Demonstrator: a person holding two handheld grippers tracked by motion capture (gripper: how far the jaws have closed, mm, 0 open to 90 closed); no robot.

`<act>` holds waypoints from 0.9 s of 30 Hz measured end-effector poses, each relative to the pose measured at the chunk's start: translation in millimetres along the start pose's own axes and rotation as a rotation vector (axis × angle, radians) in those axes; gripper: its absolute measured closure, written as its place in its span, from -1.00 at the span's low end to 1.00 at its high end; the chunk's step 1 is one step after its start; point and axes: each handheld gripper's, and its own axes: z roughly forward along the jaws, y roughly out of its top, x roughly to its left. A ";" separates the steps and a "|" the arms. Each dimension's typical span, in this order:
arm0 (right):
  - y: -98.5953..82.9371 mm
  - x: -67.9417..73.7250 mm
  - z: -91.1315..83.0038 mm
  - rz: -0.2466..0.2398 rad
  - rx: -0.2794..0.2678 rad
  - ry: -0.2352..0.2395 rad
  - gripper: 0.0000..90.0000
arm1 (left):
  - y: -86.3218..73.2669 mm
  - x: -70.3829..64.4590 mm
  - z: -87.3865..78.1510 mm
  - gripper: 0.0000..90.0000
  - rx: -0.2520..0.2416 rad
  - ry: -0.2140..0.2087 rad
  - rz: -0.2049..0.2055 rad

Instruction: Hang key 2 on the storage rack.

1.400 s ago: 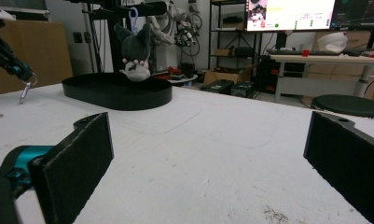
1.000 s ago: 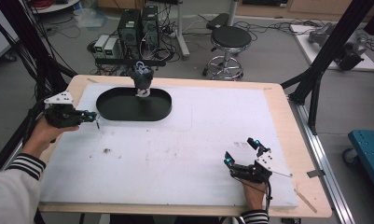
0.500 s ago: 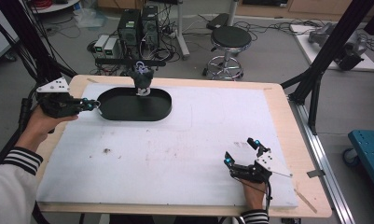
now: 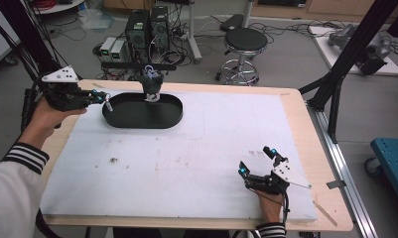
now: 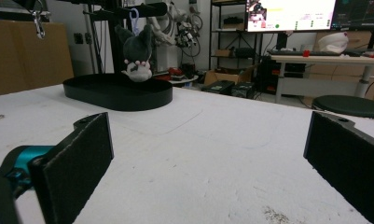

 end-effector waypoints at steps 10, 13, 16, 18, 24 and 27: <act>-0.1 -0.4 -0.6 0.013 0.003 -0.001 -0.99 | 24.4 9.0 7.1 0.96 0.004 0.017 -0.022; -0.1 -1.0 -0.3 0.006 -0.002 -0.004 -0.99 | 32.3 11.4 9.7 0.96 0.005 0.023 -0.029; -0.1 -0.5 -0.5 0.012 0.001 -0.003 -0.99 | 38.2 13.4 12.1 0.96 0.012 0.022 -0.030; -0.1 0.0 -0.5 0.013 0.003 -0.004 -0.99 | 40.4 14.3 13.2 0.96 0.011 0.018 -0.029; -0.1 0.4 -0.3 0.009 0.001 -0.008 -0.99 | 46.5 21.2 15.8 0.96 0.013 0.014 -0.024; -0.2 0.5 -0.4 0.013 0.002 -0.012 -0.99 | 50.4 24.2 18.7 0.96 0.032 0.010 -0.014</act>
